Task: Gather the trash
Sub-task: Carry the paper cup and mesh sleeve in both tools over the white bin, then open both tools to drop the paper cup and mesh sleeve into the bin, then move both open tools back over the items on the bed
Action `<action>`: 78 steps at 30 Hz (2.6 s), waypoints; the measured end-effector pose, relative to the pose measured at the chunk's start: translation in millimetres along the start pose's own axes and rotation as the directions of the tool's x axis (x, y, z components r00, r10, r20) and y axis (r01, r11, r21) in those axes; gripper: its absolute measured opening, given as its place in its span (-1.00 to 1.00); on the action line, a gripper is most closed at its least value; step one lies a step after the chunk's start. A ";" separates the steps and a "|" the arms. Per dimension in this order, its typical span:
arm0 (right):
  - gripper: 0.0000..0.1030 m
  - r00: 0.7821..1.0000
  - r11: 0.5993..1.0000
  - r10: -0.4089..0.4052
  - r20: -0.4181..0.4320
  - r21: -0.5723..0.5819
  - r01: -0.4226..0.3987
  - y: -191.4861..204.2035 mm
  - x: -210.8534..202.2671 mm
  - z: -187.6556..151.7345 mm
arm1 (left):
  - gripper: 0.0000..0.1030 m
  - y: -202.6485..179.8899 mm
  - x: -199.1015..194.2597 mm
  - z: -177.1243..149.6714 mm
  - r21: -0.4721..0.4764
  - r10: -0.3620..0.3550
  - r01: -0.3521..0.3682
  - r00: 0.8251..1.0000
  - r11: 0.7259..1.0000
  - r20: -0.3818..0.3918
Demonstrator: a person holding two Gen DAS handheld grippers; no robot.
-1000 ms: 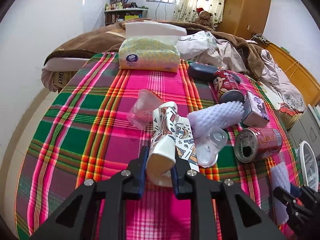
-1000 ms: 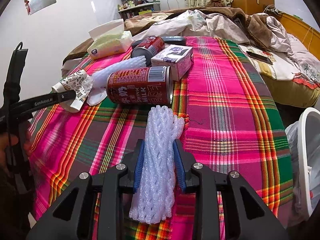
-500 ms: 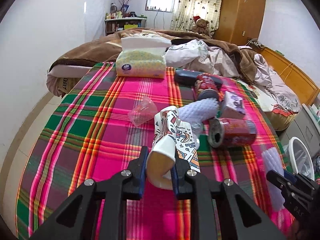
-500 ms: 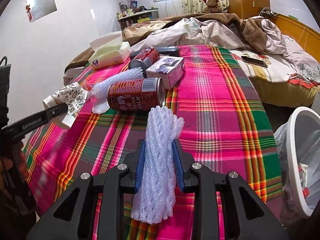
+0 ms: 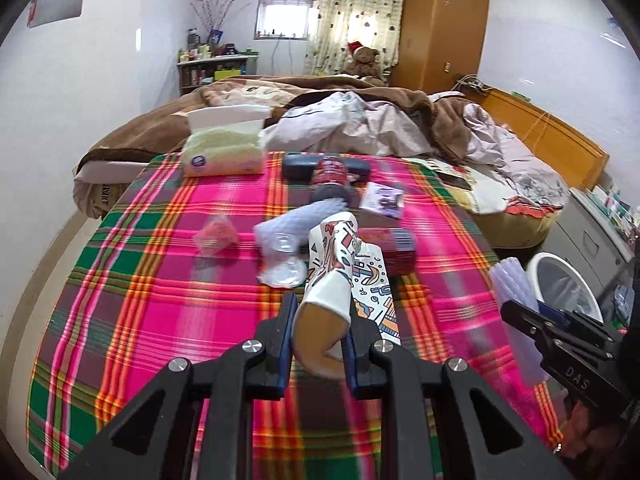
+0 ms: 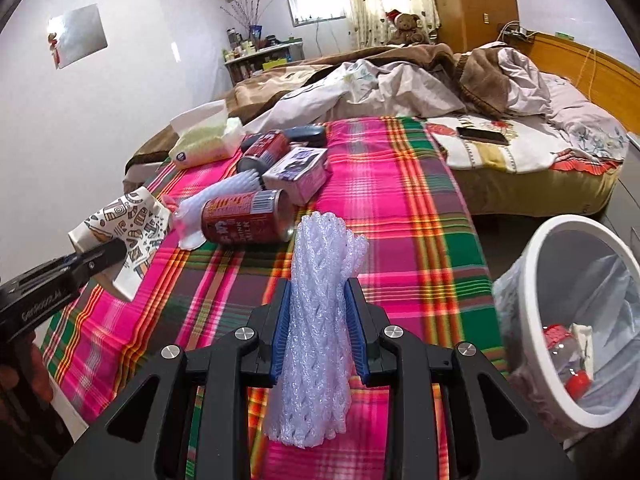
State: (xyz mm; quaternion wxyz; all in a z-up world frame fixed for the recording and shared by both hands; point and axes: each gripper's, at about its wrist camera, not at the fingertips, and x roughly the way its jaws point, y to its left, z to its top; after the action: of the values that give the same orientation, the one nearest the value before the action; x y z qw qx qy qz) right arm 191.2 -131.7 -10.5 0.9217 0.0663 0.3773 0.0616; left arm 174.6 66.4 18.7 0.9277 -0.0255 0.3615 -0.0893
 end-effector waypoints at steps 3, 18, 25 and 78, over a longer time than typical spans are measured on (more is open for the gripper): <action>-0.46 1.000 1.000 -0.007 0.013 0.016 0.007 -9.1 -6.1 0.0 | -0.58 -16.6 -2.2 -0.4 0.025 -0.022 0.022 1.000 0.999 0.002; -0.46 0.994 0.990 -0.095 0.062 0.109 0.087 -78.7 -38.3 1.0 | -0.58 -118.0 5.0 1.5 0.143 -0.161 0.162 0.987 0.976 -0.019; -0.46 0.983 0.973 -0.166 0.078 0.173 0.151 -121.0 -54.6 -1.0 | -0.58 -170.8 11.1 2.6 0.201 -0.233 0.236 0.972 0.951 -0.041; 0.13 0.961 0.929 -0.278 -0.001 0.254 0.269 -203.8 -65.1 -14.1 | 0.22 -244.5 35.8 -5.2 0.235 -0.306 0.321 0.947 0.917 -0.098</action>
State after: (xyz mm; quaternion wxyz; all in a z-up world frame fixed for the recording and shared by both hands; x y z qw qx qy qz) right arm 148.2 -341.8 -10.2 0.9118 0.1308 0.3713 -0.1167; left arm 161.0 -180.5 18.4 0.8861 0.0359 0.3661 -0.2819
